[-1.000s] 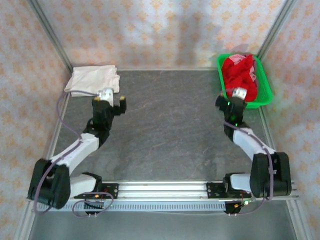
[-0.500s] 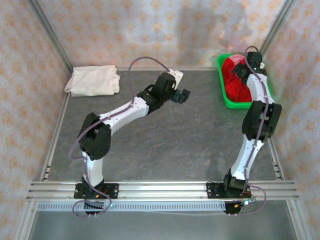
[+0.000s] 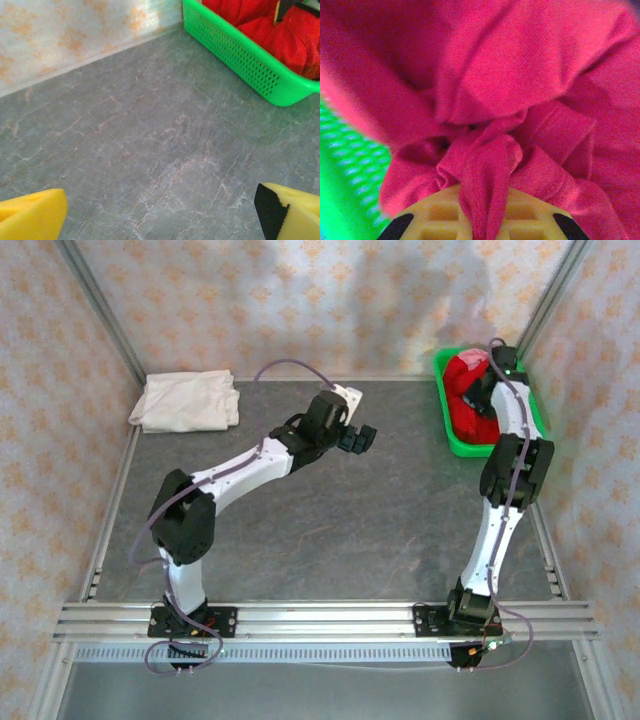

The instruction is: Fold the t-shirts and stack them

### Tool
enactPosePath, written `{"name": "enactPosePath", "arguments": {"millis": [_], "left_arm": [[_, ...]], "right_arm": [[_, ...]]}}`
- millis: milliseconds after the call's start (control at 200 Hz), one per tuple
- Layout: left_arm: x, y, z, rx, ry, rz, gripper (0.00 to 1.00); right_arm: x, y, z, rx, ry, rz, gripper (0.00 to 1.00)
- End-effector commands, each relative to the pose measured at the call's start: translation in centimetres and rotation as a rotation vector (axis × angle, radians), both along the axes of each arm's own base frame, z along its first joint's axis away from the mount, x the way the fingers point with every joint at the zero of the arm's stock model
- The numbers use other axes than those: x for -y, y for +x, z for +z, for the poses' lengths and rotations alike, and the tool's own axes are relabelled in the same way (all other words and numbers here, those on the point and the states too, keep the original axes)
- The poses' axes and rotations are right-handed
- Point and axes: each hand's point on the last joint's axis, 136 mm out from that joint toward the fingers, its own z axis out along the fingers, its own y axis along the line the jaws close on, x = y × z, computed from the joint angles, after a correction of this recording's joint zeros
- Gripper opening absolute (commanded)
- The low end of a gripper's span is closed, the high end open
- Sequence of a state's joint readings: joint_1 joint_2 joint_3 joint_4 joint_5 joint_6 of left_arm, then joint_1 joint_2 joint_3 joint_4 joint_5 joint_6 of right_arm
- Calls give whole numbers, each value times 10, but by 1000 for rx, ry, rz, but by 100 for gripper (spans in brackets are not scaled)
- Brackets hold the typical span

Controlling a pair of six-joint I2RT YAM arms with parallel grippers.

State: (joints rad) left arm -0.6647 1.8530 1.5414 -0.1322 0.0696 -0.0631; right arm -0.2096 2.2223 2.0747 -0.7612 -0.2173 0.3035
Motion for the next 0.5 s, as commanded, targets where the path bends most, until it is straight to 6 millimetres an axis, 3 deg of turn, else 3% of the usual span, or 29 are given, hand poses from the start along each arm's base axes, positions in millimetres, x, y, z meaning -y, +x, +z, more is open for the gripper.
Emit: {"name": "enactPosePath", "arguments": {"millis": [0,145,250,400,495], "left_arm": [[-20,-7,60,98,-80,41,97],[-37,-20,99,165,-138,52,97],[-53,-32,123,221,-185,63,99],[-82,-49,148,286,-260,84,99],[-100,-61,154,328,-290,93,100]], "right_arm": [[-7,-34,131,203,-101,-20,1],[-31,-69,205,310,-185,18,0],[-60,-93,261,409,-252,79,0],[-128,-136,340,606,-342,225,0],[-174,-163,372,734,-318,329,0]]}}
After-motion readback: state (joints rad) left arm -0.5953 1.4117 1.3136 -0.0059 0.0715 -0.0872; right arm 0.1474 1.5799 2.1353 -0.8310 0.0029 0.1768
